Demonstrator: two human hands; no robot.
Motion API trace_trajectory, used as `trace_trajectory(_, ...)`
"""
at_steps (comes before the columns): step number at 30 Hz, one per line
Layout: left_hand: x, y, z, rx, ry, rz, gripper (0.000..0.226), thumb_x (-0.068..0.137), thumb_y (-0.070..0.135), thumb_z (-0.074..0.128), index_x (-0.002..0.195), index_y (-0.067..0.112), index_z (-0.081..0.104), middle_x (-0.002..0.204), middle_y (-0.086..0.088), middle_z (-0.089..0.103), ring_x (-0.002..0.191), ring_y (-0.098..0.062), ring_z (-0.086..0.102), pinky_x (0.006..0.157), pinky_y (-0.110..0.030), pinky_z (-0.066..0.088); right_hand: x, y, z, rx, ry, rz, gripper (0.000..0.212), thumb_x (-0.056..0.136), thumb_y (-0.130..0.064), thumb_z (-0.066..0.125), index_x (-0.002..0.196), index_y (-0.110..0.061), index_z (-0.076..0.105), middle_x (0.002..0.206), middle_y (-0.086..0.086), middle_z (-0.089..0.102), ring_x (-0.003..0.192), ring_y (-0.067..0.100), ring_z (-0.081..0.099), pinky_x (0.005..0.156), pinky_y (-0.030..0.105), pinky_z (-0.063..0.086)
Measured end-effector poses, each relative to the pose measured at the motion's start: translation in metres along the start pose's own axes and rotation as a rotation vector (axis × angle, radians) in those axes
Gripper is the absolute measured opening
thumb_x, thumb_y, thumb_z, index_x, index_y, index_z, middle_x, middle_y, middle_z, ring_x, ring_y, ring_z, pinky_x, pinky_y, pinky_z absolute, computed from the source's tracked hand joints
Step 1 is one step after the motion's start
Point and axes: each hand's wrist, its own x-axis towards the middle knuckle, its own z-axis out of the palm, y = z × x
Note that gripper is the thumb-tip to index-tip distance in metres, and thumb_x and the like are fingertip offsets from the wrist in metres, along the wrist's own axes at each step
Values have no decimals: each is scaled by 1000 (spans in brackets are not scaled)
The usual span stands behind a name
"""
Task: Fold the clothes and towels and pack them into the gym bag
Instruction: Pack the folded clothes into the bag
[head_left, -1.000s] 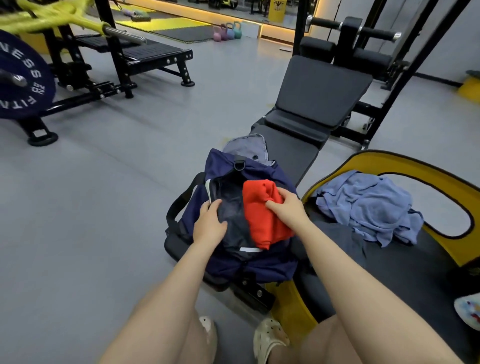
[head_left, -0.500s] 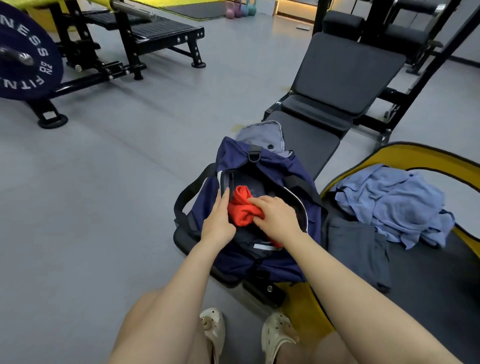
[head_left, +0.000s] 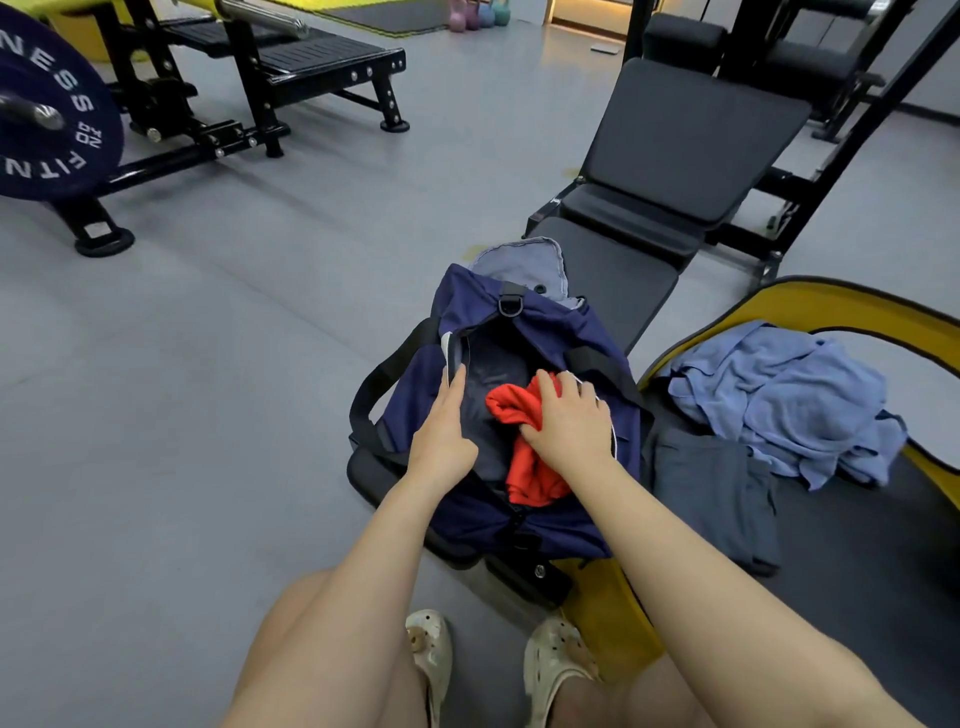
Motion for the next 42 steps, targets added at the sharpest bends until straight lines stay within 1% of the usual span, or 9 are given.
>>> trace_trajectory(5, -5, 1, -1, 55, -15, 10, 100, 75, -15, 40, 149, 42, 4, 158, 18, 0, 118, -18, 53, 75, -36, 51, -4, 2, 10, -117, 272, -310, 37, 61, -38, 83, 77, -7, 70, 106, 13, 66, 103, 34, 61, 100, 46, 42)
trace_trajectory(12, -14, -3, 2, 114, -24, 34, 107, 73, -13, 42, 146, 47, -7, 160, 8, 4, 122, -21, 49, 74, -39, 52, -19, -16, 10, 132, -189, -30, 41, 91, -42, 54, 113, -7, 55, 116, 11, 56, 105, 34, 57, 80, 38, 44)
trace_trajectory(21, -6, -2, -2, -6, -84, 55, 105, 73, -15, 37, 145, 52, -2, 156, 12, 19, 127, -17, 45, 89, -27, 44, -18, -28, 2, 527, -343, -13, 41, 93, -47, 48, 67, -15, 48, 72, 6, 61, 75, 27, 59, 69, 34, 42)
trace_trajectory(26, -8, 4, -6, 18, -101, 66, 107, 71, -16, 37, 145, 52, -1, 156, 23, 5, 126, -15, 47, 87, -39, 51, -15, -13, -2, 822, -451, 15, 46, 101, -37, 41, 73, -11, 66, 73, -1, 60, 73, 11, 50, 76, 25, 33)
trace_trajectory(31, -3, 7, -4, -16, -120, 45, 106, 75, -16, 39, 143, 55, -1, 157, -1, 19, 74, -20, 61, 55, -27, 42, -14, -11, 18, 606, -497, -195, 40, 85, -17, 68, 121, -16, 51, 76, -2, 52, 67, 11, 47, 68, 25, 40)
trace_trajectory(34, -1, 5, -2, -101, -95, 22, 101, 79, -15, 41, 147, 49, 4, 119, -23, 55, 107, -21, 33, 55, -21, 37, -11, -23, 29, 382, -495, -213, 44, 83, -24, 65, 121, -23, 42, 93, 2, 56, 86, 25, 55, 74, 35, 44)
trace_trajectory(37, 1, 1, -4, -104, -69, 23, 102, 76, -14, 42, 147, 51, 5, 82, -9, 51, 62, -18, 38, 60, -29, 40, -7, -23, 29, 379, -536, -223, 45, 85, -25, 64, 124, -23, 43, 102, 7, 55, 91, 26, 54, 75, 33, 43)
trace_trajectory(39, 0, 2, -4, 13, -62, 47, 104, 74, -11, 43, 146, 52, 2, 134, -12, 48, 95, -31, 56, 82, -34, 46, -9, -16, 20, 538, -538, -222, 40, 85, -23, 67, 123, -19, 53, 91, 5, 56, 81, 19, 52, 71, 26, 40)
trace_trajectory(42, -4, 5, 5, 555, 90, 205, 88, 81, 5, 48, 151, 34, 4, 160, -3, -1, 147, -27, 4, 117, -48, 9, -16, 6, 15, 582, -164, -168, 28, 85, -22, 69, 112, -13, 67, 97, 4, 63, 92, 19, 56, 83, 26, 41)
